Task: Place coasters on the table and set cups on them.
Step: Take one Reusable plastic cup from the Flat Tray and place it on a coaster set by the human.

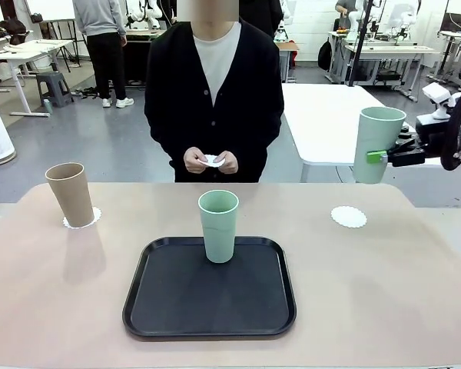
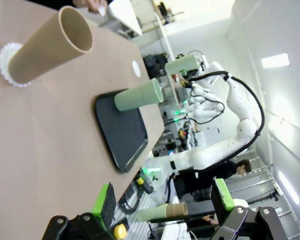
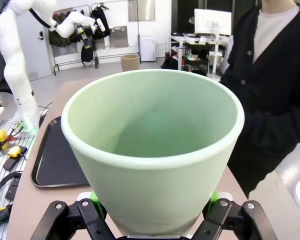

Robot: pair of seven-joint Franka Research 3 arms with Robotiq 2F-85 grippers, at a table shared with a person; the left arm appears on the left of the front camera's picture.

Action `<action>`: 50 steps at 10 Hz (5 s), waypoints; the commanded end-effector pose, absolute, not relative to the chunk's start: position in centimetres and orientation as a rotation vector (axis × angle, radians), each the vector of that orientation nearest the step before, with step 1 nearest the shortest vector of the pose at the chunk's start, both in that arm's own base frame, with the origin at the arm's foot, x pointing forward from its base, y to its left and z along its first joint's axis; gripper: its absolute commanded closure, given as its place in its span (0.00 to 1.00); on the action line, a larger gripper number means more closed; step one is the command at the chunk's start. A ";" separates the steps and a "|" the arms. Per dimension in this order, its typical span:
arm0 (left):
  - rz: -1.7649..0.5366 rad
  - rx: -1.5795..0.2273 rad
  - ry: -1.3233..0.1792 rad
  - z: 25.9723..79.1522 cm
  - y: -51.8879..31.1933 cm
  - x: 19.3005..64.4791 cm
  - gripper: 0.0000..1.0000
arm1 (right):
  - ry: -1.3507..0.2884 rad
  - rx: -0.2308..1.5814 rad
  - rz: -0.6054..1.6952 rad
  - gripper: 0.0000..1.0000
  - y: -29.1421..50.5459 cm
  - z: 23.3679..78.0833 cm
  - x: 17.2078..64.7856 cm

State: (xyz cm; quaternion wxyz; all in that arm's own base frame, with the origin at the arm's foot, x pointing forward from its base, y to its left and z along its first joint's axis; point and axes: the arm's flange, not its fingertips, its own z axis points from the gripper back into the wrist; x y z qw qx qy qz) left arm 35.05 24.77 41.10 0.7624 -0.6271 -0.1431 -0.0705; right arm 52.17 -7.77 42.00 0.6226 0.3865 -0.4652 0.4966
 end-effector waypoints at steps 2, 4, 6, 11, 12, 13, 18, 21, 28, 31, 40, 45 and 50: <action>-0.153 -1.361 -0.320 41.3 24.8 35.0 0.00 | -1.068 0.901 1.116 0.15 -9.1 42.5 52.1; -0.153 -1.361 -0.320 41.3 24.8 35.0 0.00 | -1.073 0.843 1.111 0.15 -8.5 43.0 51.8; -0.153 -1.361 -0.320 41.3 24.8 35.0 0.00 | -1.079 0.874 1.119 0.15 -9.2 42.1 52.0; -0.153 -1.361 -0.320 41.3 24.8 35.0 0.00 | -1.093 0.909 1.202 0.15 -9.1 39.6 55.0; -0.153 -1.361 -0.320 41.3 24.8 35.0 0.00 | -1.089 0.915 1.214 0.15 -9.1 38.5 56.2; -0.153 -1.361 -0.320 41.3 24.8 35.0 0.00 | -1.078 0.931 1.238 0.15 -9.1 37.2 57.4; -0.153 -1.361 -0.320 41.3 24.8 35.0 0.00 | -1.004 1.034 1.288 0.15 -10.1 32.2 59.9; -0.153 -1.361 -0.320 41.3 24.8 35.0 0.00 | -0.949 1.064 1.296 0.15 -10.0 30.6 59.0; -0.153 -1.361 -0.320 41.3 24.8 35.0 0.00 | -0.963 1.052 1.284 0.15 -9.7 29.5 58.7; -0.153 -1.361 -0.320 41.3 24.8 35.0 0.00 | -1.004 1.068 1.306 0.15 -9.5 29.1 59.1; -0.153 -1.361 -0.320 41.3 24.8 35.0 0.00 | -1.038 1.097 1.353 0.15 -8.9 27.0 60.7; -0.153 -1.361 -0.320 41.3 24.8 35.0 0.00 | -0.998 1.100 1.332 0.15 -8.7 25.9 61.7; -0.153 -1.361 -0.320 41.3 24.8 35.0 0.00 | -0.979 1.103 1.316 0.15 -8.9 25.3 62.1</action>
